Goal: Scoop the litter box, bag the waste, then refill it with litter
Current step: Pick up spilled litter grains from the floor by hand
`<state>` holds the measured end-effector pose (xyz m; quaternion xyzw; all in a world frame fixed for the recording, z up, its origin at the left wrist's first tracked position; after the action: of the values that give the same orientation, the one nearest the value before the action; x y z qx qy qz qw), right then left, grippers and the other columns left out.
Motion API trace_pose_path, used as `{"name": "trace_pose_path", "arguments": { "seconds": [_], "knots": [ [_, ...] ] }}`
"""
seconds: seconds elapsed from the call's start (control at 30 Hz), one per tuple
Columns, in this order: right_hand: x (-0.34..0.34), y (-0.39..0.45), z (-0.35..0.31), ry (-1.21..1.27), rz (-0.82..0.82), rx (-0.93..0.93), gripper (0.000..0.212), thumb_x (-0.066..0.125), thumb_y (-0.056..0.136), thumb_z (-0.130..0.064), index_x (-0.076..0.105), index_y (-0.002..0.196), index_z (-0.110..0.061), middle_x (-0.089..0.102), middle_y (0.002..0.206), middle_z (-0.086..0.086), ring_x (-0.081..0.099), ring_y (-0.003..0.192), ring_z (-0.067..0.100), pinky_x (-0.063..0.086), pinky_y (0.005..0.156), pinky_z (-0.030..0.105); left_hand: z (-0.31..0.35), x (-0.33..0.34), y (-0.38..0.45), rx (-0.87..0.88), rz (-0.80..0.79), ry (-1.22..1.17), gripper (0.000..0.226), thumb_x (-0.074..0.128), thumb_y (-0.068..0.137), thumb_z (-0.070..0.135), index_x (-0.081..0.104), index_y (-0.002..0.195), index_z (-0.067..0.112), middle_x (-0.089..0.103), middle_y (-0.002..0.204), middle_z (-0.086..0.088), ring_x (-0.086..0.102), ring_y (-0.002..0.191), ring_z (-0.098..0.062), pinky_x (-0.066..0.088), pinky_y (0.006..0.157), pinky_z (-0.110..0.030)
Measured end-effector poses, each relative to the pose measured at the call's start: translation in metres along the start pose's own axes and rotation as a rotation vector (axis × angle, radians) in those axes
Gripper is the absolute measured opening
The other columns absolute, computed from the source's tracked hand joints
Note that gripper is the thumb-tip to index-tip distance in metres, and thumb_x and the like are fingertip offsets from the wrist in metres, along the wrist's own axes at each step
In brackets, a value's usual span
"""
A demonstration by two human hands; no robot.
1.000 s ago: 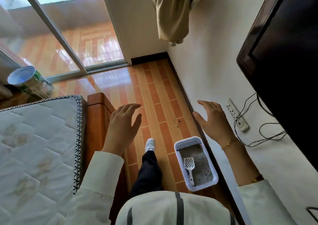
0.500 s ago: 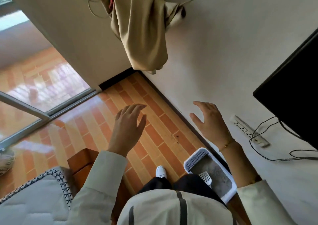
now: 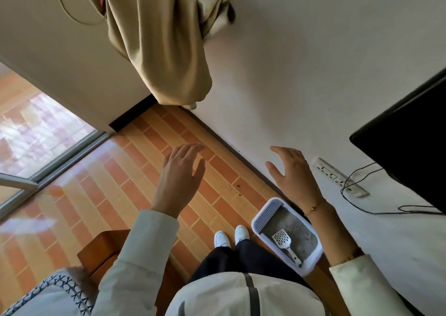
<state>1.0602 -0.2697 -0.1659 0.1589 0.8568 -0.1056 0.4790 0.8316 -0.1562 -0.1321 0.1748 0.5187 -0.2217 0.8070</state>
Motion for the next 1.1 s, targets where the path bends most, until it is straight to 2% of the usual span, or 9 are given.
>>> {"name": "trace_pose_path", "arguments": {
  "seconds": [0.33,0.53,0.7,0.93,1.1],
  "knots": [
    [0.035,0.027,0.03,-0.014,-0.045,-0.022,0.044,0.052,0.096,-0.034,0.052,0.132,-0.009,0.057,0.132,0.009,0.046,0.127,0.023,0.046,0.101,0.037,-0.014,0.043,0.03,0.029,0.015,-0.002,0.031,0.052,0.097,0.024,0.059,0.127,0.018,0.062,0.128,0.0,0.056,0.121,-0.021,0.042,0.106,-0.046],
    [0.099,0.062,0.068,-0.036,-0.021,-0.002,0.044,0.051,0.096,-0.034,0.052,0.133,-0.01,0.056,0.134,0.01,0.046,0.128,0.024,0.044,0.099,0.033,-0.054,0.117,0.053,0.071,-0.004,0.029,0.031,0.051,0.098,0.024,0.059,0.127,0.015,0.062,0.128,-0.003,0.055,0.122,-0.024,0.041,0.106,-0.046],
    [0.2,0.088,0.121,-0.041,-0.026,0.005,0.044,0.051,0.096,-0.034,0.052,0.133,-0.01,0.055,0.134,0.009,0.045,0.127,0.023,0.044,0.099,0.033,-0.11,0.222,0.069,0.087,-0.034,0.05,0.032,0.05,0.098,0.024,0.058,0.128,0.016,0.062,0.129,-0.002,0.054,0.122,-0.022,0.04,0.105,-0.043],
    [0.38,0.114,0.221,-0.04,-0.078,0.032,0.043,0.05,0.096,-0.037,0.051,0.133,-0.014,0.055,0.133,0.005,0.045,0.126,0.02,0.047,0.099,0.033,-0.198,0.408,0.084,0.14,-0.071,0.065,0.031,0.049,0.098,0.023,0.058,0.126,0.015,0.062,0.127,-0.002,0.054,0.121,-0.024,0.041,0.102,-0.044],
    [0.509,0.136,0.288,-0.048,-0.118,0.011,0.04,0.055,0.094,-0.034,0.054,0.128,-0.013,0.058,0.124,0.003,0.049,0.118,0.018,0.048,0.097,0.032,-0.262,0.546,0.091,0.154,-0.053,0.058,0.03,0.051,0.098,0.021,0.058,0.127,0.016,0.062,0.128,-0.001,0.053,0.122,-0.024,0.038,0.103,-0.043]
  ]
}}
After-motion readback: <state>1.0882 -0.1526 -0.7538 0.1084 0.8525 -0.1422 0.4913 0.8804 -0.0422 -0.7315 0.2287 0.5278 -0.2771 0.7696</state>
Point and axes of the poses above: each hand's wrist, its own y-axis towards the middle knuckle, its own x-axis out of the palm, z = x × y, the point moved 6 cm from there along y, towards the middle knuckle
